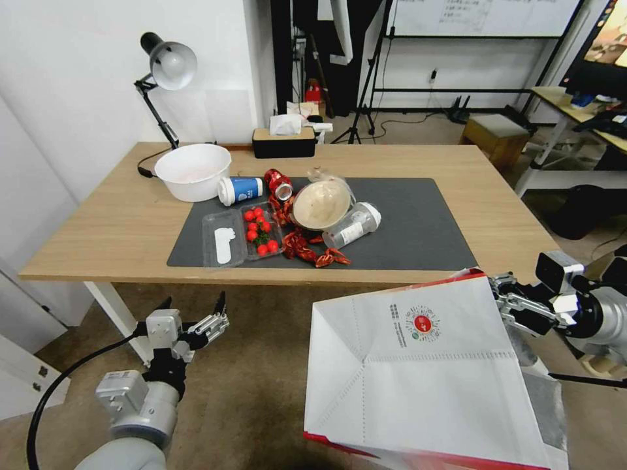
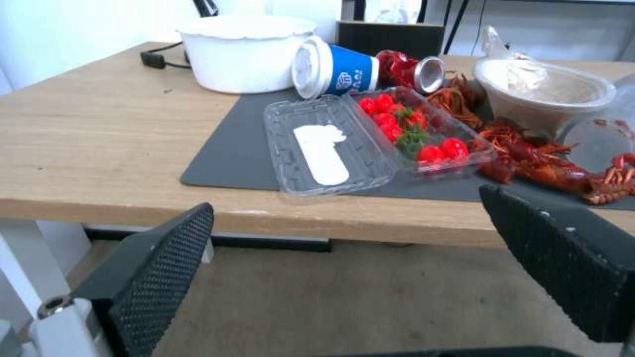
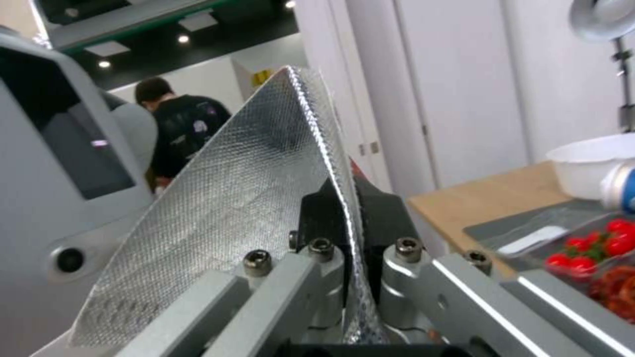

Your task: Pick up the food delivery bag from the floor and place it on the table.

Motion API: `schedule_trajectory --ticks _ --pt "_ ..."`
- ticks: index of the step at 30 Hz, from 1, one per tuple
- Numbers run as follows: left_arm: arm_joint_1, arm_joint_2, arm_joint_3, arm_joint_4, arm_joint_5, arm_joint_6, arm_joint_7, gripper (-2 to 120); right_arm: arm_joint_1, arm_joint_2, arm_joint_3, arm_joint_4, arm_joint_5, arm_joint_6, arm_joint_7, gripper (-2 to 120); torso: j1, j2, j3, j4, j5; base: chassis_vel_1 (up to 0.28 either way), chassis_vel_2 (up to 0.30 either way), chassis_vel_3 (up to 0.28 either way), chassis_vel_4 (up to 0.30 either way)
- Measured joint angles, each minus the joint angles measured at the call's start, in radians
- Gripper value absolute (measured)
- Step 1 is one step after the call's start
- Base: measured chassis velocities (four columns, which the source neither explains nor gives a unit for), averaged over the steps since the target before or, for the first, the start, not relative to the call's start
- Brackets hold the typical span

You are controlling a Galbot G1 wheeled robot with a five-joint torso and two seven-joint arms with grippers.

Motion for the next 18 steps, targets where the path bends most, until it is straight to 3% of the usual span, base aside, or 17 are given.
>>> schedule_trajectory --ticks 8,18 --pt "0.002 -0.006 0.001 -0.001 0.006 -0.015 0.006 100 -0.010 -0.034 0.025 0.062 0.100 0.071 0.170 0 -0.002 -0.003 -0.002 0.0000 -0.0001 0.000 0.000 0.000 0.000" --pt "0.003 -0.007 0.000 -0.005 0.006 -0.023 0.005 100 -0.020 -0.069 0.085 0.127 0.244 0.113 0.306 0 -0.002 -0.006 -0.003 0.0000 -0.0001 0.000 0.000 0.000 0.000"
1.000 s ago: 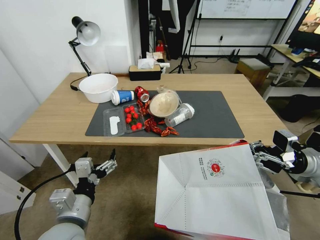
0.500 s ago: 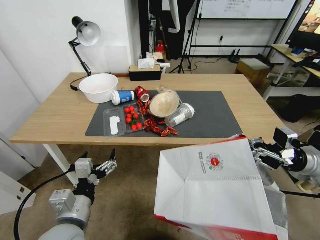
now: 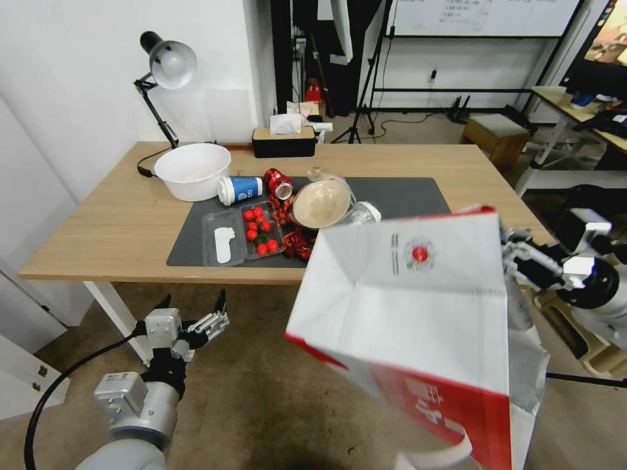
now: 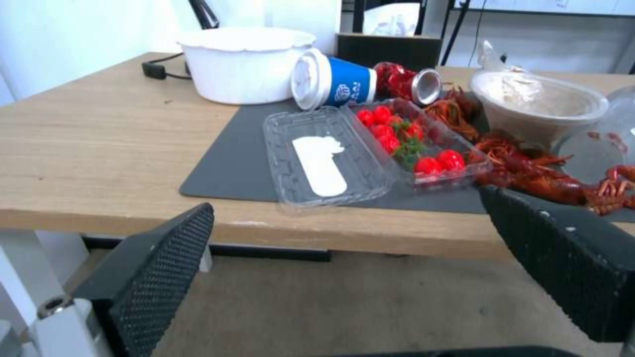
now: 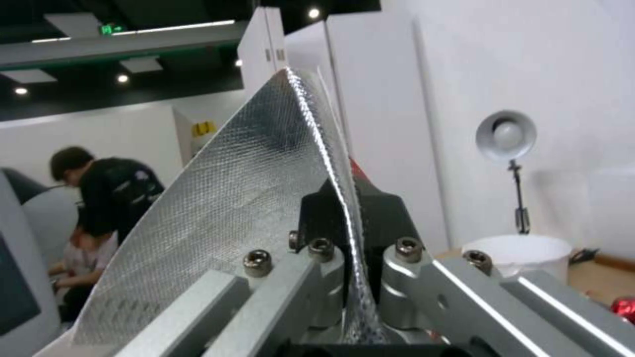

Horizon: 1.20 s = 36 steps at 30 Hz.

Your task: Pick up the food delivery bag from the floor and place it on the table.

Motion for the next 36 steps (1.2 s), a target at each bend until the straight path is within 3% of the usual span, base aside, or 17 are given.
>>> schedule_trajectory --ticks 5,7,8,10,13,21,26,36 --pt "0.000 -0.003 0.001 0.000 0.001 -0.002 0.000 100 -0.001 -0.017 0.024 0.033 0.046 0.033 0.115 0 0.000 -0.001 0.000 -0.0001 0.0000 0.000 0.000 0.000 0.000" --pt "0.000 -0.004 0.001 0.000 0.001 -0.004 0.000 100 0.005 -0.027 0.033 0.054 0.071 0.058 0.212 0 -0.001 -0.001 -0.001 0.0000 0.0000 0.000 0.000 0.000 0.000" --pt "0.000 -0.006 0.002 0.000 0.002 -0.006 -0.001 100 0.015 -0.040 0.041 0.072 0.098 0.082 0.312 0 -0.001 -0.001 -0.001 0.0001 0.0000 0.000 0.000 0.000 0.000" --pt "0.000 -0.006 0.002 0.000 0.002 -0.007 -0.001 100 0.020 -0.045 0.045 0.079 0.107 0.088 0.354 0 -0.001 -0.001 -0.001 0.0001 0.0000 0.000 0.000 0.000 0.000" --pt "0.001 -0.009 0.003 0.000 0.005 -0.012 -0.001 100 0.041 -0.069 0.054 0.103 0.147 0.118 0.518 0 -0.001 -0.002 -0.001 0.0000 -0.0001 0.000 0.000 0.000 0.000" --pt "0.001 -0.011 0.004 0.007 0.006 -0.017 -0.002 100 0.074 -0.091 0.046 0.107 0.186 0.181 0.760 0 -0.001 -0.002 -0.001 0.0000 0.0000 0.000 0.000 0.000 0.000" --pt "0.000 -0.009 0.005 0.009 0.004 -0.019 -0.008 100 0.096 -0.100 0.043 0.094 0.233 0.213 0.859 0 -0.001 -0.003 -0.002 0.0000 0.0000 0.000 0.000 0.000 0.000" --pt "-0.001 -0.004 0.007 0.013 0.004 -0.020 -0.009 100 0.135 -0.108 0.038 0.052 0.298 0.224 0.942 0 -0.001 -0.003 -0.002 0.0000 0.0000 0.000 0.000 0.000 0.000"
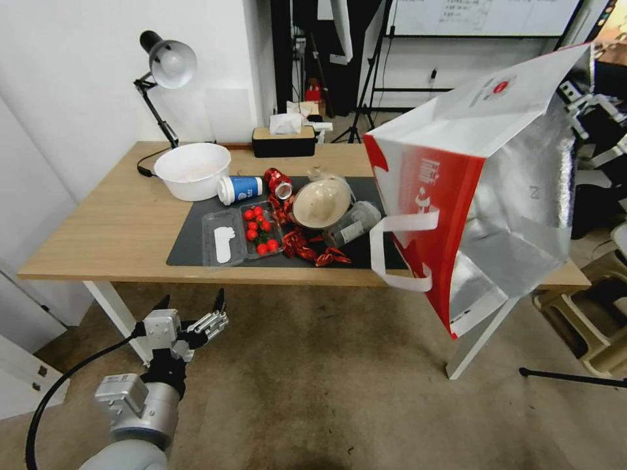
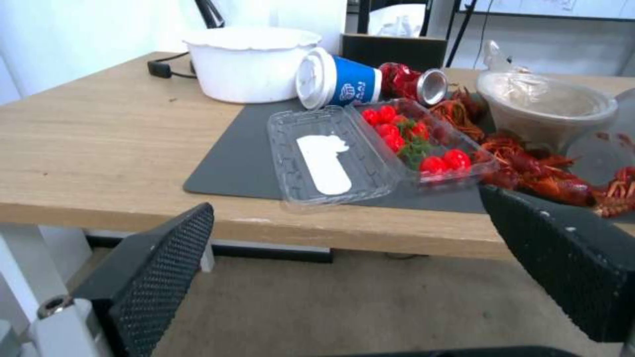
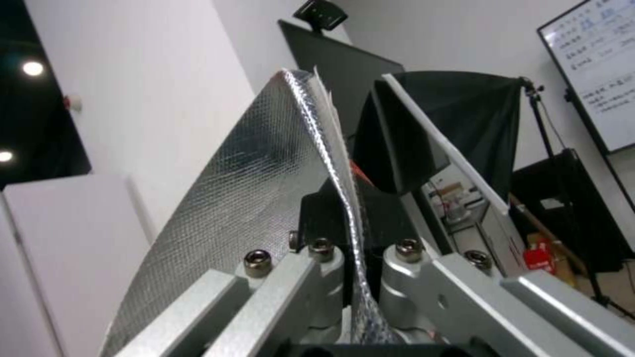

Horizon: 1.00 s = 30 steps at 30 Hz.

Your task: Pick up the food delivery bag from the floor and place it on the table.

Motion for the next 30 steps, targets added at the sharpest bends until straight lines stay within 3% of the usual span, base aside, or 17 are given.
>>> schedule_trajectory --ticks 30 --pt "-0.006 0.006 -0.005 0.014 -0.004 -0.005 -0.002 100 0.040 0.023 -0.040 -0.052 0.017 -0.026 0.152 0 0.000 0.000 0.000 0.0000 0.0000 0.000 0.000 0.000 0.000"
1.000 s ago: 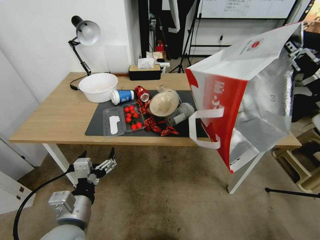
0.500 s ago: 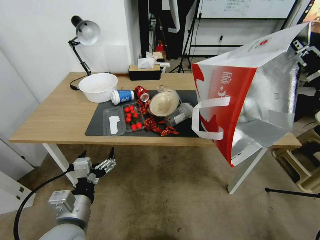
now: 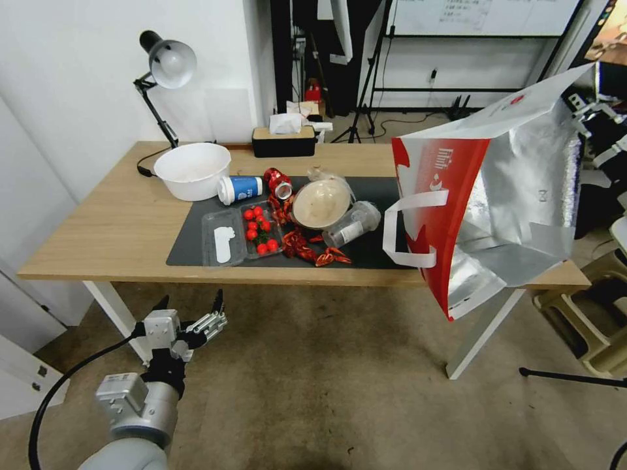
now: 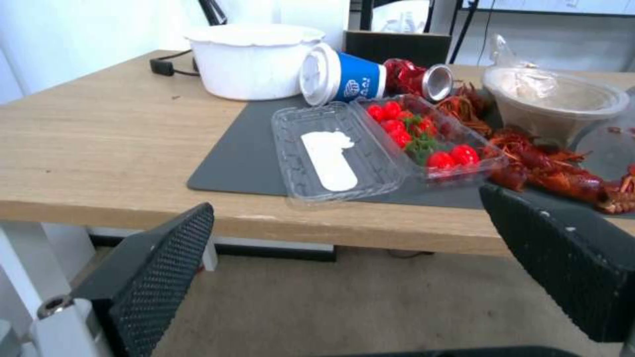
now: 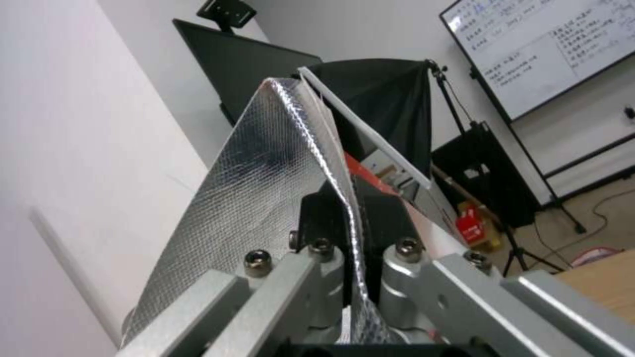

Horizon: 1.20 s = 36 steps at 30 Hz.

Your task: Pick up the food delivery bag from the floor and place it on the table.

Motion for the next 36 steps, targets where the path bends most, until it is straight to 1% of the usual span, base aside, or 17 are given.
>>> schedule_trajectory --ticks 10,17,25,36 --pt "-0.003 0.000 0.001 0.003 0.000 -0.001 0.000 100 0.009 0.001 -0.011 -0.009 0.012 -0.019 0.042 0 0.000 0.000 0.000 0.0000 0.0000 0.000 0.000 0.000 0.000" --pt "-0.001 0.000 0.000 0.004 0.001 -0.008 0.000 100 0.021 -0.008 -0.013 -0.019 -0.012 -0.037 0.123 0 0.000 0.000 0.000 0.0000 0.0000 0.000 0.000 0.000 0.000" --pt "0.003 -0.001 0.001 0.004 0.004 -0.014 0.001 100 0.028 -0.005 -0.016 -0.033 -0.036 -0.058 0.184 0 0.000 0.000 0.000 0.0000 -0.0001 0.000 0.000 0.000 0.000" --pt "0.005 -0.003 -0.001 0.003 0.005 -0.018 0.001 100 0.030 0.010 -0.025 -0.048 -0.038 -0.070 0.203 0 0.000 0.000 0.000 0.0000 0.0000 0.000 0.000 0.000 0.000"
